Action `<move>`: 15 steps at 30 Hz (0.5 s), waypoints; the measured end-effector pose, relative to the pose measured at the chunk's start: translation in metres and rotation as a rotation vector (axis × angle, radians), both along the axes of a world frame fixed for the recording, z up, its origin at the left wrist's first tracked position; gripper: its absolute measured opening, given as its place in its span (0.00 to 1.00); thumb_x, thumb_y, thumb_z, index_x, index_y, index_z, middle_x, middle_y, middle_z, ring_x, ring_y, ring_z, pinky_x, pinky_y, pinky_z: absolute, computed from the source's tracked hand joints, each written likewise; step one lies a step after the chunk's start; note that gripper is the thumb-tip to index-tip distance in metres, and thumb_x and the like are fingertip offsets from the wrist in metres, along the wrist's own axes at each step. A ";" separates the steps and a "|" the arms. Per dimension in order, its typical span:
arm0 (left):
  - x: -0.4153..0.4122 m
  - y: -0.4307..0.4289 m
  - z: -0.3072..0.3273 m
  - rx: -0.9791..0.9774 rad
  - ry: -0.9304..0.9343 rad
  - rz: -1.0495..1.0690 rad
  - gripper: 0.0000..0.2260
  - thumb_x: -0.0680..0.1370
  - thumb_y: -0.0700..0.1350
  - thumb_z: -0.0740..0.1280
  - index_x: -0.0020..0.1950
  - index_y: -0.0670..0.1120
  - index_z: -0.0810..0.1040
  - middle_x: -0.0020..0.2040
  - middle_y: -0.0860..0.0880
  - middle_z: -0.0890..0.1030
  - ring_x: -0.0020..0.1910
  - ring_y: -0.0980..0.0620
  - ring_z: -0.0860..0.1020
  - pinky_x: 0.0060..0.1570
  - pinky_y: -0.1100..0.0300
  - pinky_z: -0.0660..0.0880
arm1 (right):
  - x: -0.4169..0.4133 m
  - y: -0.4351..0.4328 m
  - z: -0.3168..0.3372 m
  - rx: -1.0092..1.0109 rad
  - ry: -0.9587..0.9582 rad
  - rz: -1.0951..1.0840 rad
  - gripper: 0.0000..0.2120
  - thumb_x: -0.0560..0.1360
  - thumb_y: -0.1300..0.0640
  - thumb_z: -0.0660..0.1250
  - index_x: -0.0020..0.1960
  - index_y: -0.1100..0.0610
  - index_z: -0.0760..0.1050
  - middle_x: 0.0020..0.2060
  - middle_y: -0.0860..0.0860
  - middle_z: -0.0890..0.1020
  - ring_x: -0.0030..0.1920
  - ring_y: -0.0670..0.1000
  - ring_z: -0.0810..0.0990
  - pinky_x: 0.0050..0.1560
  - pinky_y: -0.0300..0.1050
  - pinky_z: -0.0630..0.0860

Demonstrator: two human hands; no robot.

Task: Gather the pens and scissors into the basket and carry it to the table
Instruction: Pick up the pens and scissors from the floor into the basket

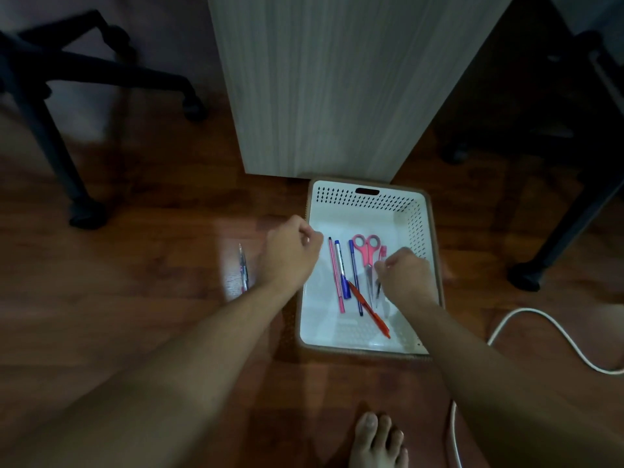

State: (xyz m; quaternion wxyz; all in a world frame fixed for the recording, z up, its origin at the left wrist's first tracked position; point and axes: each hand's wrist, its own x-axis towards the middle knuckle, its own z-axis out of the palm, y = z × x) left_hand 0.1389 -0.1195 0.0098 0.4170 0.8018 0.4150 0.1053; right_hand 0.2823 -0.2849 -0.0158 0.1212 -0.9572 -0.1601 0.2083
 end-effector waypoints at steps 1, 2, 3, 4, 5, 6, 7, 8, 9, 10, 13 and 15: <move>-0.005 0.005 -0.002 0.028 0.007 0.054 0.05 0.84 0.51 0.68 0.49 0.53 0.78 0.43 0.54 0.83 0.42 0.56 0.81 0.35 0.62 0.69 | 0.002 -0.002 0.006 0.059 -0.094 0.022 0.12 0.83 0.47 0.68 0.54 0.57 0.79 0.42 0.52 0.85 0.38 0.47 0.85 0.32 0.38 0.79; -0.011 0.010 -0.006 0.047 0.040 0.106 0.05 0.85 0.51 0.67 0.50 0.53 0.77 0.43 0.55 0.82 0.42 0.56 0.81 0.35 0.61 0.70 | 0.004 -0.004 0.010 0.100 -0.206 0.044 0.12 0.83 0.48 0.67 0.58 0.56 0.78 0.50 0.53 0.85 0.47 0.50 0.85 0.42 0.44 0.84; -0.018 0.015 -0.011 0.059 0.086 0.152 0.05 0.85 0.51 0.67 0.51 0.52 0.77 0.43 0.55 0.82 0.43 0.54 0.82 0.37 0.59 0.73 | 0.009 -0.006 0.012 0.110 -0.306 0.061 0.13 0.83 0.48 0.67 0.63 0.54 0.77 0.58 0.54 0.82 0.57 0.53 0.82 0.53 0.51 0.84; -0.026 0.020 -0.019 0.071 0.144 0.193 0.06 0.85 0.52 0.66 0.53 0.51 0.77 0.45 0.52 0.83 0.46 0.50 0.83 0.41 0.55 0.77 | 0.014 -0.009 0.013 0.094 -0.382 0.068 0.15 0.82 0.48 0.66 0.66 0.53 0.75 0.64 0.55 0.78 0.64 0.56 0.78 0.61 0.56 0.81; -0.034 0.025 -0.028 0.069 0.204 0.226 0.07 0.85 0.53 0.67 0.56 0.50 0.77 0.51 0.49 0.84 0.50 0.45 0.84 0.45 0.52 0.78 | 0.019 -0.011 0.014 0.068 -0.431 0.059 0.19 0.81 0.49 0.66 0.69 0.53 0.72 0.68 0.56 0.74 0.69 0.58 0.74 0.66 0.60 0.77; -0.041 0.028 -0.035 0.061 0.270 0.252 0.11 0.84 0.54 0.68 0.60 0.48 0.77 0.57 0.45 0.83 0.55 0.41 0.84 0.47 0.50 0.78 | 0.023 -0.014 0.014 0.054 -0.443 0.039 0.22 0.80 0.49 0.66 0.72 0.53 0.69 0.72 0.57 0.70 0.72 0.60 0.71 0.69 0.62 0.74; -0.048 0.030 -0.041 0.043 0.334 0.268 0.17 0.84 0.55 0.69 0.64 0.45 0.76 0.64 0.42 0.80 0.59 0.37 0.83 0.48 0.47 0.78 | 0.026 -0.017 0.016 0.047 -0.424 0.006 0.26 0.80 0.49 0.66 0.75 0.54 0.66 0.75 0.56 0.67 0.74 0.61 0.68 0.71 0.64 0.72; -0.053 0.031 -0.048 0.016 0.385 0.277 0.22 0.83 0.55 0.71 0.68 0.42 0.74 0.68 0.39 0.78 0.62 0.35 0.82 0.51 0.45 0.80 | 0.029 -0.020 0.015 0.047 -0.382 -0.035 0.29 0.80 0.49 0.66 0.78 0.55 0.62 0.77 0.56 0.64 0.77 0.61 0.66 0.73 0.65 0.70; -0.058 0.031 -0.050 -0.005 0.431 0.286 0.26 0.81 0.55 0.73 0.70 0.39 0.73 0.69 0.38 0.76 0.64 0.33 0.82 0.53 0.43 0.80 | 0.031 -0.023 0.012 0.044 -0.327 -0.072 0.32 0.80 0.50 0.66 0.80 0.56 0.59 0.79 0.57 0.63 0.78 0.62 0.65 0.73 0.66 0.70; -0.063 0.032 -0.056 -0.024 0.479 0.297 0.29 0.80 0.56 0.75 0.70 0.38 0.72 0.69 0.36 0.76 0.66 0.32 0.81 0.56 0.42 0.80 | 0.031 -0.027 0.009 0.043 -0.270 -0.094 0.33 0.81 0.50 0.66 0.81 0.58 0.58 0.79 0.58 0.63 0.77 0.63 0.65 0.72 0.66 0.71; -0.076 0.034 -0.068 -0.050 0.596 0.264 0.29 0.76 0.62 0.75 0.64 0.39 0.81 0.61 0.38 0.84 0.63 0.34 0.85 0.57 0.45 0.83 | 0.026 -0.034 -0.002 0.071 -0.111 -0.141 0.27 0.83 0.55 0.63 0.77 0.65 0.61 0.71 0.66 0.70 0.68 0.68 0.76 0.62 0.67 0.81; -0.081 0.039 -0.076 -0.091 0.612 0.232 0.23 0.75 0.61 0.72 0.54 0.42 0.88 0.51 0.39 0.89 0.56 0.37 0.88 0.51 0.50 0.85 | 0.023 -0.036 -0.007 0.083 -0.092 -0.158 0.21 0.83 0.58 0.61 0.73 0.66 0.64 0.66 0.67 0.75 0.62 0.70 0.81 0.57 0.66 0.83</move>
